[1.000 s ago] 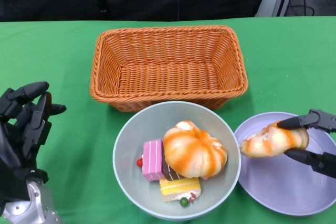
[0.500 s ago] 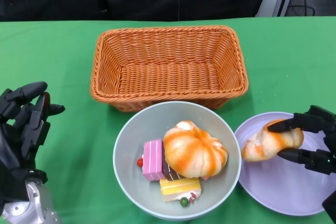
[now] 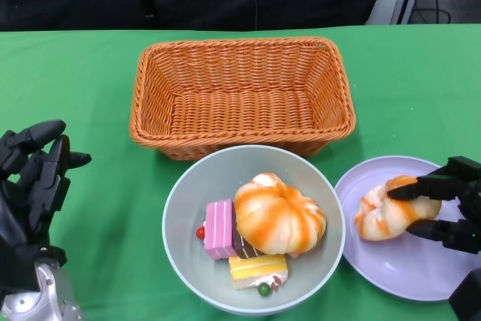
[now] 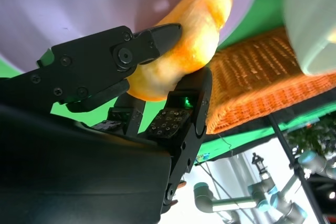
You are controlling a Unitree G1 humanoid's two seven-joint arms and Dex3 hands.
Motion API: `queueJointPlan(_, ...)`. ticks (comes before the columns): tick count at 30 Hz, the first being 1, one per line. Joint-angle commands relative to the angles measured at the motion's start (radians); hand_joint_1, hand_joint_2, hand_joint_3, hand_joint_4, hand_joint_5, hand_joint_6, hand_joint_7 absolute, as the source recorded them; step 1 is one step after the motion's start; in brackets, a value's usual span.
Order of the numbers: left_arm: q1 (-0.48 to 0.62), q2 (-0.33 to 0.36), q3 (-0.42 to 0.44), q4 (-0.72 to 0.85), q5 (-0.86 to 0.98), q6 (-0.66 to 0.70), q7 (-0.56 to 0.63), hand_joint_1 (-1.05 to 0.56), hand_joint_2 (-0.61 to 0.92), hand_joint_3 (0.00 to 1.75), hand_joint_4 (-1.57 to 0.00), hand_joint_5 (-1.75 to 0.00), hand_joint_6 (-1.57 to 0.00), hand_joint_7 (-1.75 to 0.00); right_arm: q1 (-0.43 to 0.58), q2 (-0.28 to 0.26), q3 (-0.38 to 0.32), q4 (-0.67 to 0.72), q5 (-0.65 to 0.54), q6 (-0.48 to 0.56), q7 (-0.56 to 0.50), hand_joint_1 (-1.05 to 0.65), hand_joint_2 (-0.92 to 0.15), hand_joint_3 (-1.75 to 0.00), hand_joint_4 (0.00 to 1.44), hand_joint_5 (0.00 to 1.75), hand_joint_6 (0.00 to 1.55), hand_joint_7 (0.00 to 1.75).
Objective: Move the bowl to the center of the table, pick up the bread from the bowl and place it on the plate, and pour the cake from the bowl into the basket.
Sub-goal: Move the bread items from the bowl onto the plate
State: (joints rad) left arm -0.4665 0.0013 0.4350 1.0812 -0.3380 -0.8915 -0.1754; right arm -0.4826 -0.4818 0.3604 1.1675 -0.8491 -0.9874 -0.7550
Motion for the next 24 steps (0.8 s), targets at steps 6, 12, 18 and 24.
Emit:
queueJointPlan(6, 0.008, 0.019, -0.003, -0.002, 0.012, 0.001, 0.006, -0.19, 0.92, 0.19, -0.89, -1.11, -1.02, -0.57, -0.047, -0.037, 0.138, 0.030, -0.085, 0.081, -0.090, -0.07, -0.90, -0.01, 0.92, 0.93, 1.12, 0.24)
queueJointPlan(12, 0.009, 0.017, -0.004, -0.005, 0.011, 0.000, 0.003, -0.17, 0.92, 0.21, -0.89, -1.11, -1.02, -0.56, -0.055, -0.030, 0.152, 0.047, -0.045, 0.103, -0.040, -0.07, -0.90, 0.00, 0.93, 0.91, 1.12, 0.19)
queueJointPlan(18, 0.010, 0.020, -0.007, -0.005, 0.017, 0.000, 0.007, -0.18, 0.92, 0.20, -0.90, -1.11, -1.03, -0.56, -0.040, -0.025, 0.152, 0.039, -0.013, 0.112, -0.045, -0.15, -0.84, 0.00, 0.87, 0.72, 1.05, 0.05)
queueJointPlan(24, 0.011, 0.018, -0.006, -0.008, 0.015, 0.003, -0.001, -0.18, 0.92, 0.20, -0.89, -1.12, -1.04, -0.57, -0.031, -0.031, 0.153, 0.020, 0.003, 0.116, -0.043, -0.39, -0.85, -0.01, 0.76, 0.25, 0.85, 0.00)
